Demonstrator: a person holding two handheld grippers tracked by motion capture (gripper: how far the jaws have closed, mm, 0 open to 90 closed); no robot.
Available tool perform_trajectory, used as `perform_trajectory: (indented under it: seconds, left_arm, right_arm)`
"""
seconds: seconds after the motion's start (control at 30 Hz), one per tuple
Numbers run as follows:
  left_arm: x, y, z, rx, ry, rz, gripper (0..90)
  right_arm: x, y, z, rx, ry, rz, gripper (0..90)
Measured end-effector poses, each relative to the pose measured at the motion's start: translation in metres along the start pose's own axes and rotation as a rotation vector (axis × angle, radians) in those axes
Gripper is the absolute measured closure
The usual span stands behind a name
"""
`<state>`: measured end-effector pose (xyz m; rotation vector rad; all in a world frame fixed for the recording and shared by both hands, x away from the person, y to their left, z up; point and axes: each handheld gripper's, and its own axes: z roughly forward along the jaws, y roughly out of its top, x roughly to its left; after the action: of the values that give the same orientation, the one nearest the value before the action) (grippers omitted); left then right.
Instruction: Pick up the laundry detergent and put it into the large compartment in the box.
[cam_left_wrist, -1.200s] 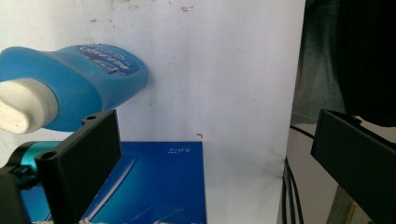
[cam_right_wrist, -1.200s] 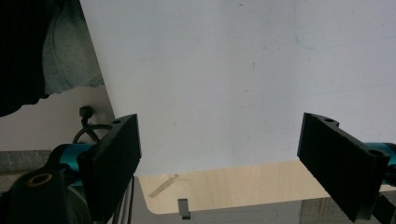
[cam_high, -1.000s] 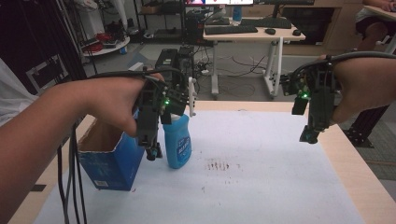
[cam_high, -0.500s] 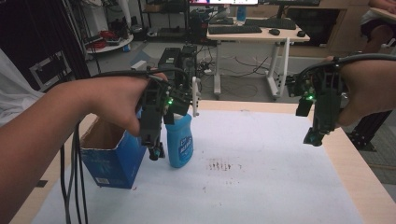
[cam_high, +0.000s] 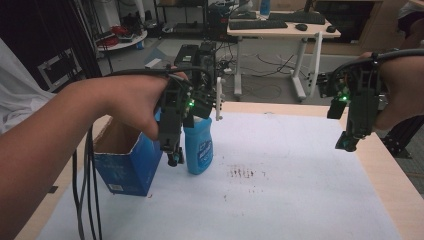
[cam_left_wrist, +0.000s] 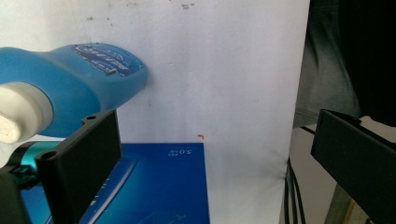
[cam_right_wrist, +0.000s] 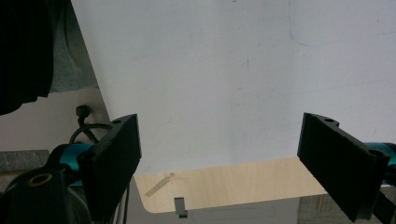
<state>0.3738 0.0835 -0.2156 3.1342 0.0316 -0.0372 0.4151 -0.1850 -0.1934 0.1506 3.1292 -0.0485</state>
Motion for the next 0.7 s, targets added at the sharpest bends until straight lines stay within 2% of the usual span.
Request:
perform_trajectory:
  seconds: [0.27, 0.33, 0.4, 0.7]
  left_arm:
    - [-0.0055, 0.0, 0.0, -0.002, 0.005, -0.054, 1.7]
    - [-0.006, -0.0006, 0.0002, -0.003, -0.011, -0.072, 1.7]
    - [-0.0062, -0.0014, -0.0004, -0.014, -0.013, -0.103, 1.7]
    - [0.0, -0.0056, -0.0047, -0.066, -0.019, -0.309, 1.7]
  right_arm:
    - [0.0011, 0.0003, 0.0, 0.006, -0.001, -0.004, 12.7]
    - [0.0011, 0.0001, 0.0004, 0.012, -0.003, -0.002, 12.7]
    - [0.0014, -0.0002, 0.0004, 0.013, -0.005, 0.0, 12.7]
    - [0.0063, 0.0015, -0.0008, 0.014, -0.015, 0.004, 12.7]
